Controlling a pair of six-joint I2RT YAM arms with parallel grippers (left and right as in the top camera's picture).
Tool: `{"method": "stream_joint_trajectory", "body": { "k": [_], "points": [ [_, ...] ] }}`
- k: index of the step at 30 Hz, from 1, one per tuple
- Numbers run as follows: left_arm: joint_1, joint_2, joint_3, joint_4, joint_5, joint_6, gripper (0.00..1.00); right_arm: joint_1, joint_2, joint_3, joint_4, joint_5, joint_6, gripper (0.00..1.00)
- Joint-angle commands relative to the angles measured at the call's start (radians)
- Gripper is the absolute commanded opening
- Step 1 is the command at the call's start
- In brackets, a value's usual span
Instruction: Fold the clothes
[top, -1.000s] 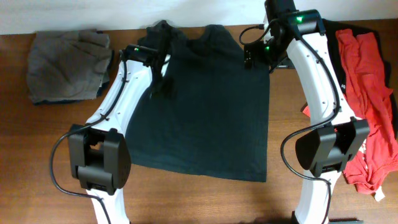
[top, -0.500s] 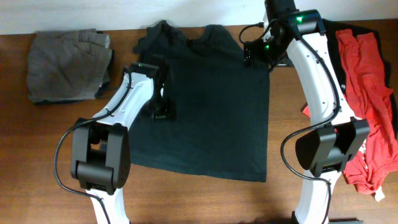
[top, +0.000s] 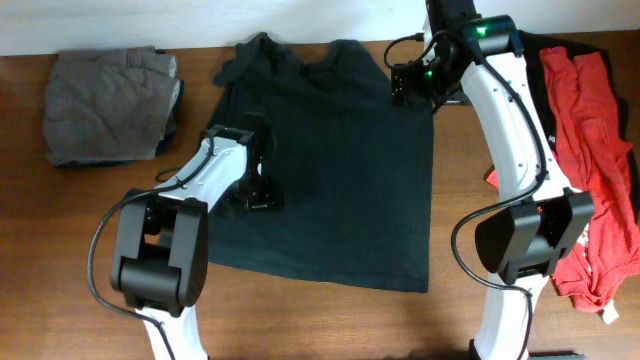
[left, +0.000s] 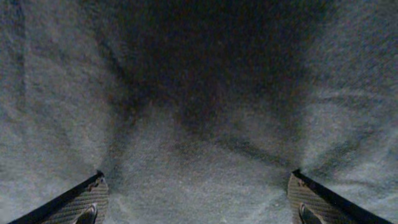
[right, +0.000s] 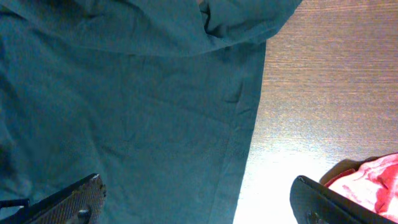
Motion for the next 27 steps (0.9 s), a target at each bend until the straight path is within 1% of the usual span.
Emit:
{"method": "stream_joint_trajectory", "body": {
  "k": [1,10,16,17,27],
  "points": [
    [0.011,0.019,-0.119,0.077,-0.003,-0.022,0.92,-0.003,0.000,0.001,0.000,-0.002,-0.007,0.99],
    [0.111,0.019,-0.244,0.178,-0.003,-0.036,0.92,-0.003,0.000,0.001,0.000,-0.001,-0.007,0.99],
    [0.243,0.019,-0.317,0.231,-0.003,-0.036,0.93,-0.003,0.000,0.001,0.000,-0.001,-0.008,0.99],
    [0.281,0.019,-0.325,0.235,-0.003,-0.036,0.93,-0.003,0.000,0.001,0.000,-0.001,-0.015,0.99],
    [0.457,0.019,-0.325,0.229,-0.003,-0.036,0.93,-0.003,0.002,0.001,0.038,-0.001,-0.014,0.99]
  ]
}}
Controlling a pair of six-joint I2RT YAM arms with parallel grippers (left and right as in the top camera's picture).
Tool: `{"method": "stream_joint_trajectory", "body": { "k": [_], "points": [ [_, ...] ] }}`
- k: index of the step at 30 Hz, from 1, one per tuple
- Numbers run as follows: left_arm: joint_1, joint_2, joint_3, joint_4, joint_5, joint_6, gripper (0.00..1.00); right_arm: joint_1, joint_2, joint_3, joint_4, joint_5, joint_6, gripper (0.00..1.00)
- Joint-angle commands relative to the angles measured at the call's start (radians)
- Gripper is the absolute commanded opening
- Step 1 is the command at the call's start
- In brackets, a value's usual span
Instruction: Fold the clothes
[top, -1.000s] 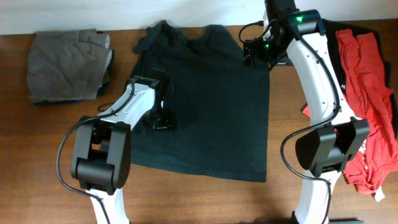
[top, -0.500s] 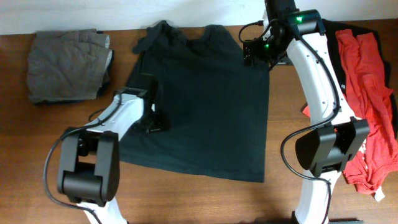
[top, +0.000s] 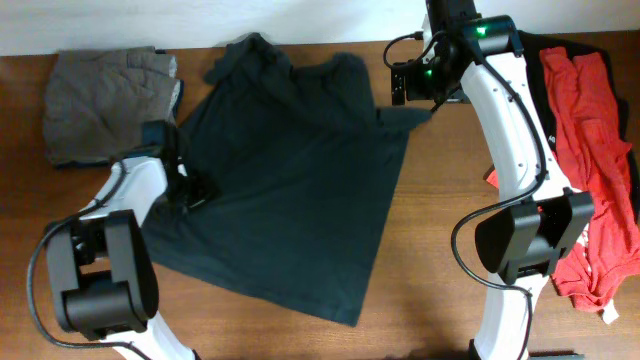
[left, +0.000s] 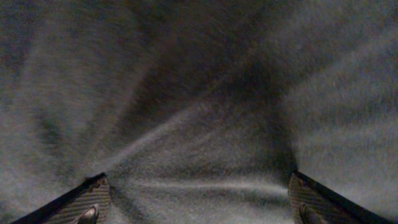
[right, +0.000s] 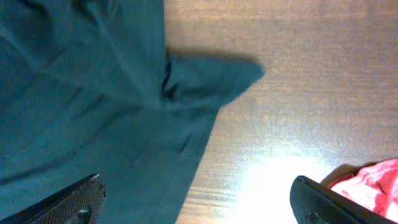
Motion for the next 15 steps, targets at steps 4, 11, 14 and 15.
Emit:
{"method": "stream_joint_trajectory", "body": {
  "k": [4,11,14,15],
  "points": [
    [0.093,0.140,-0.113,-0.014,-0.021,-0.006,0.92,-0.003,0.010,0.000,0.065,0.008,-0.003,0.99],
    [0.093,0.140,-0.113,-0.014,-0.023,-0.007,0.99,-0.005,0.052,-0.027,0.150,0.033,-0.003,0.99],
    [0.093,0.140,-0.113,-0.006,-0.024,-0.014,0.99,-0.010,0.074,-0.028,0.169,0.033,-0.002,0.99],
    [0.093,0.140,-0.113,-0.003,-0.026,-0.018,0.99,-0.011,0.081,-0.028,0.174,0.033,-0.002,0.99]
  ]
}}
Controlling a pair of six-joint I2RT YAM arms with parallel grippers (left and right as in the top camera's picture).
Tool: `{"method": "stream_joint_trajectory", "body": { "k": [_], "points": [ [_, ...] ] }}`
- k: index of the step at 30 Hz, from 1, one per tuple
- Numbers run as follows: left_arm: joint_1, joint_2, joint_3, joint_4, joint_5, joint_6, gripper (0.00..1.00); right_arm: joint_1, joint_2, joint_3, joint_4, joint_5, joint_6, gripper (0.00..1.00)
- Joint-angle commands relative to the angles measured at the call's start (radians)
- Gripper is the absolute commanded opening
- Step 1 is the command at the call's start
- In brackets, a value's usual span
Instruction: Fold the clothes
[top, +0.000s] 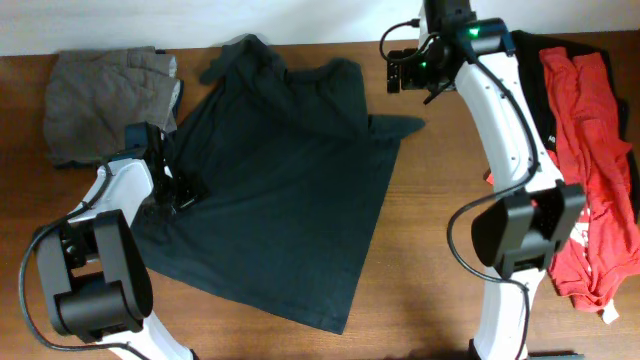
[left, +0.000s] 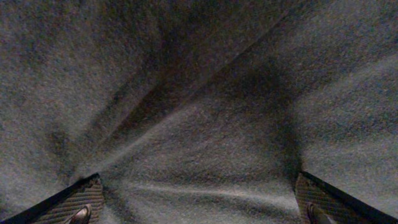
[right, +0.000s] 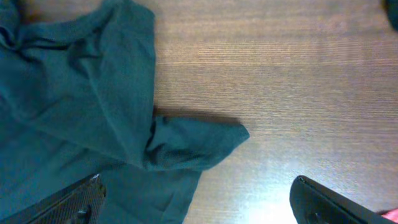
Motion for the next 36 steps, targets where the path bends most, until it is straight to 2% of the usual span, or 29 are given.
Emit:
{"method": "stream_joint_trajectory", "body": {
  "k": [1,13,18,24,28,36],
  "points": [
    [0.036,0.141,-0.113,-0.001,-0.024,-0.018,0.99,-0.011,0.036,-0.011,0.014,0.017,0.003,0.99],
    [0.017,0.097,-0.113,0.018,-0.021,-0.036,0.99,-0.060,0.069,-0.011,0.017,0.005,0.010,0.99],
    [-0.021,-0.018,-0.113,0.056,-0.021,-0.005,0.99,-0.074,0.069,-0.011,-0.015,0.000,0.009,0.99],
    [-0.116,-0.235,-0.112,0.082,-0.009,0.013,0.99,-0.075,0.069,-0.011,-0.144,-0.003,0.004,0.99],
    [-0.179,-0.303,-0.112,0.101,-0.006,0.014,0.99,-0.074,0.069,-0.011,-0.148,-0.014,-0.033,0.99],
    [-0.333,-0.333,-0.112,0.225,0.020,0.067,0.99,-0.074,0.075,-0.011,-0.048,-0.036,-0.206,0.99]
  ]
}}
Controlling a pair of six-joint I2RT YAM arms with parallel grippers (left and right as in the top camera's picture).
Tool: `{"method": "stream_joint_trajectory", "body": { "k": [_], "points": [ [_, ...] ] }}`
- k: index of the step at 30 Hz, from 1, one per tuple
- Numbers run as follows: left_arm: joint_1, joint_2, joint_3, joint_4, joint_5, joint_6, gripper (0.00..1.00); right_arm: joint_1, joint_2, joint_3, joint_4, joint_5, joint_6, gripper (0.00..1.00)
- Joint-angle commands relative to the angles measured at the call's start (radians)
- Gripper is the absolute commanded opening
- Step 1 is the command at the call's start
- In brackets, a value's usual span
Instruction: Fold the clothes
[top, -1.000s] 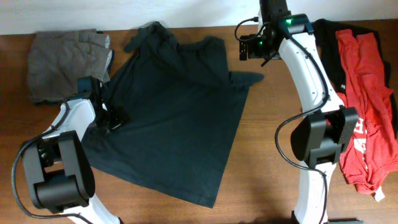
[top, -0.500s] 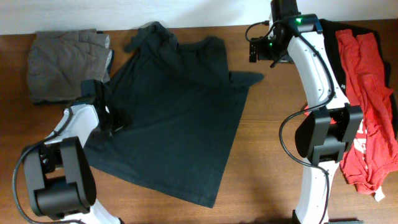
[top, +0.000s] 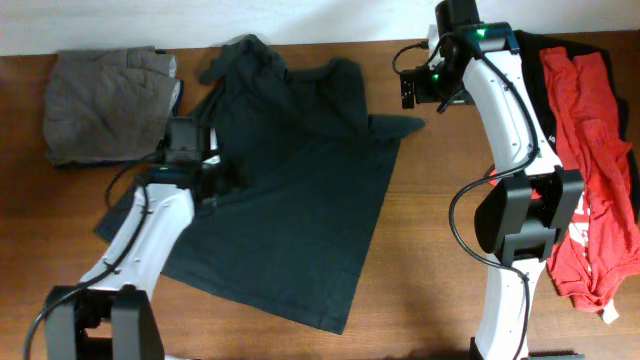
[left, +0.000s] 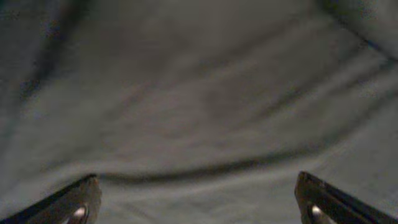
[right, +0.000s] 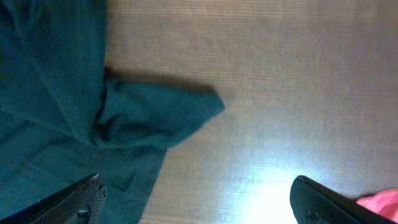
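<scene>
A dark teal T-shirt (top: 290, 190) lies spread and skewed on the wooden table (top: 450, 250), collar toward the back and hem toward the front. My left gripper (top: 215, 180) is open low over the shirt's left half. In the left wrist view (left: 199, 211) creased fabric (left: 199, 106) fills the frame and nothing is between the fingers. My right gripper (top: 420, 85) hovers open above bare wood just behind the shirt's right sleeve (top: 400, 127). In the right wrist view (right: 199, 205) that sleeve (right: 161, 115) sticks out onto the table.
A folded grey garment (top: 105, 105) sits at the back left. Red clothes (top: 590, 130) lie heaped along the right side over a black piece (top: 535, 60). A scrap of the red clothes (right: 382, 200) shows at the right wrist view's lower edge.
My left gripper has moved from the shirt's left edge to a spot further right over its body. The right gripper has shifted slightly right and toward the front. The shirt lies much as before.
The shirt first lay square with my left gripper on its left middle and the right gripper over its right shoulder. Then the shirt was turned and shifted left, the left gripper at its left edge. Now the left gripper is back over the body.
</scene>
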Motion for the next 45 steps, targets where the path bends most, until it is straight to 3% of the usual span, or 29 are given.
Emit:
{"method": "stream_joint_trajectory", "body": {
  "k": [1,13,20,25,31,38,45],
  "points": [
    [-0.057,-0.012,0.002,0.033,0.020,0.035,0.99,-0.005,0.012,-0.002,0.038,-0.013,-0.094,0.99],
    [-0.074,-0.012,0.002,0.052,0.020,0.035,0.99,0.013,0.159,-0.006,0.050,-0.170,-0.024,1.00],
    [-0.074,-0.012,0.002,0.052,0.020,0.035,0.99,0.056,0.258,-0.006,0.089,-0.165,-0.021,0.84],
    [-0.074,-0.012,0.002,0.051,0.020,0.035,0.99,0.063,0.284,-0.006,0.121,-0.116,0.029,0.59],
    [-0.074,-0.012,0.002,0.052,0.021,0.035,0.99,0.046,0.284,-0.005,0.115,-0.036,0.092,0.06],
    [-0.074,-0.011,0.002,0.052,0.020,0.035,0.99,-0.052,0.284,-0.005,0.043,-0.026,0.205,0.04],
    [-0.074,-0.011,0.002,0.054,0.020,0.035,0.99,-0.236,0.278,-0.005,-0.074,-0.031,0.227,0.04]
  ]
}}
